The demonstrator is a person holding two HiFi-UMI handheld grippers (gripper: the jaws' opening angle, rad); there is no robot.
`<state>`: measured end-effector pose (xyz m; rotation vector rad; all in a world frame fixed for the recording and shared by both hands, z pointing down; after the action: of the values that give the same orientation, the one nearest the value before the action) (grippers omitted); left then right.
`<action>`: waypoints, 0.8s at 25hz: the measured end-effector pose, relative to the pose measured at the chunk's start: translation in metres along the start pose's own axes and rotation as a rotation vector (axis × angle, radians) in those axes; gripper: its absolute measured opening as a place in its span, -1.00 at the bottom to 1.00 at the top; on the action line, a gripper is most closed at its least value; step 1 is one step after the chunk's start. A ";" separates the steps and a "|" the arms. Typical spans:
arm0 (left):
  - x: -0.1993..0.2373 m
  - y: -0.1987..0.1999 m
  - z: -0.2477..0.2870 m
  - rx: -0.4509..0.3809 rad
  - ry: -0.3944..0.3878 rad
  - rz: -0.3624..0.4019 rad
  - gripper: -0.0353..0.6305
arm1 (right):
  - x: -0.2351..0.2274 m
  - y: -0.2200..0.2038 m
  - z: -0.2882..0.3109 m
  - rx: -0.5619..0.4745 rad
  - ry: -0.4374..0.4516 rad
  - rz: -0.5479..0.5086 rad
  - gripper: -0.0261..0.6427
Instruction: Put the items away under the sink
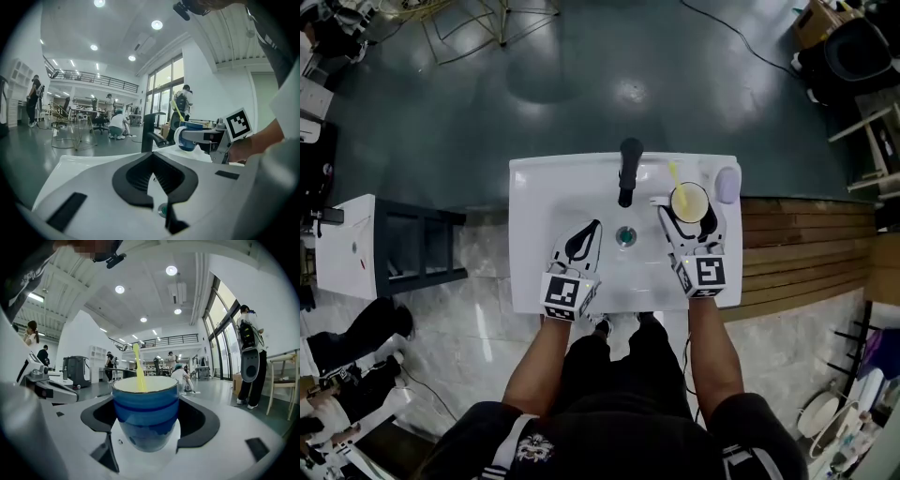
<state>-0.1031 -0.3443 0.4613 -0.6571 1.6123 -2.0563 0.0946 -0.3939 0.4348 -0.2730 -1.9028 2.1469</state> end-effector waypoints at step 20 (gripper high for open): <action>-0.071 0.003 -0.083 -0.074 0.008 -0.003 -0.89 | 0.050 0.029 -0.137 -0.080 0.031 0.015 0.28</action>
<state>-0.0979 -0.2382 0.4343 -0.6776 1.6997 -2.0123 0.0875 -0.2521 0.3900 -0.3353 -1.9782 2.0666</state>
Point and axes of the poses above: the fingertips, and each gripper's own axes: z forward along the fingers, x to its left, y out of its top, the point moved 3 cm from there along -z, backward along the fingers, and after that the axes turned 5 degrees about -y, right-handed, at the moved point
